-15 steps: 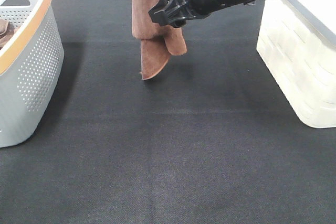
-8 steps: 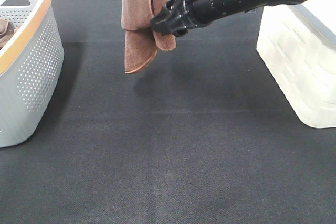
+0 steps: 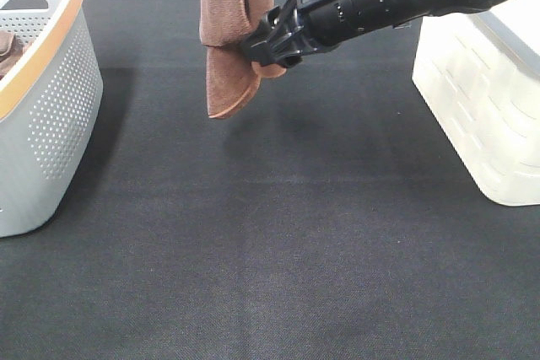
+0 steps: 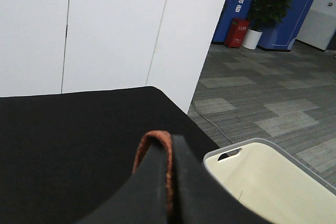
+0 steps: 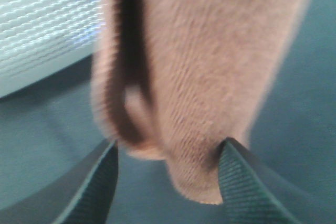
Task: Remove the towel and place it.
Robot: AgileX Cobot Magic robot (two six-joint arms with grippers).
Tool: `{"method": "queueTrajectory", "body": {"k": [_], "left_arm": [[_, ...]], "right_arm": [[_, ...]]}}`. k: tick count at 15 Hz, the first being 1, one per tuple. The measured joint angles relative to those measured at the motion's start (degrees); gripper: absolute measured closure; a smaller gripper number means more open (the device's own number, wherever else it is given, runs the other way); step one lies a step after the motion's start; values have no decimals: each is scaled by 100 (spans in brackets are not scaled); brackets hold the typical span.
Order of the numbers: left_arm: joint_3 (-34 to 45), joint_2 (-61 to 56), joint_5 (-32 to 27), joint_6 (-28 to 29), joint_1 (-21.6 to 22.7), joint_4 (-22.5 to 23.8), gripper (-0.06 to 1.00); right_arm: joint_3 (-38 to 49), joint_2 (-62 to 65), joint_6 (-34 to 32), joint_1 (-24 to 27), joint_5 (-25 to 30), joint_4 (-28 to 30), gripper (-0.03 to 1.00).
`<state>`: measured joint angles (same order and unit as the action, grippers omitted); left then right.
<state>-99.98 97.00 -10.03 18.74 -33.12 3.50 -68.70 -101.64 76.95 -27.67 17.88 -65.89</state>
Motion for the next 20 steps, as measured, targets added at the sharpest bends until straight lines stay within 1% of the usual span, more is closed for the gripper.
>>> {"method": "queueTrajectory", "body": {"k": [1,4,6,7,8,10,12,15,17,20], "left_arm": [[0,0,0,-46,0,0,94],[0,0,-11,-80,0,0,94],[0,0,-11,-80,0,0,94],[0,0,-11,-92,0,0,94],[0,0,-11,-92,0,-17,94],[0,0,-11,-92,0,-69,94],[0,-11,-57,-92,0,-80,94],[0,-132,-206,-92,0,-92,94],[0,-252,-292,-92,0,-132,94],[0,-407,-481,-92,0,-178,94]], "right_arm": [[17,69,-115,0,120,92,42],[172,584,-447,0,143,613,42],[172,791,-458,0,441,636,43],[178,791,-458,-6,773,607,44],[178,739,-458,-34,865,602,45],[178,561,-378,-281,814,630,45],[178,355,-332,-516,407,676,45],[178,189,-458,-493,-447,814,45],[178,178,-458,-493,-733,945,45],[178,178,-458,-493,-1152,957,45]]}}
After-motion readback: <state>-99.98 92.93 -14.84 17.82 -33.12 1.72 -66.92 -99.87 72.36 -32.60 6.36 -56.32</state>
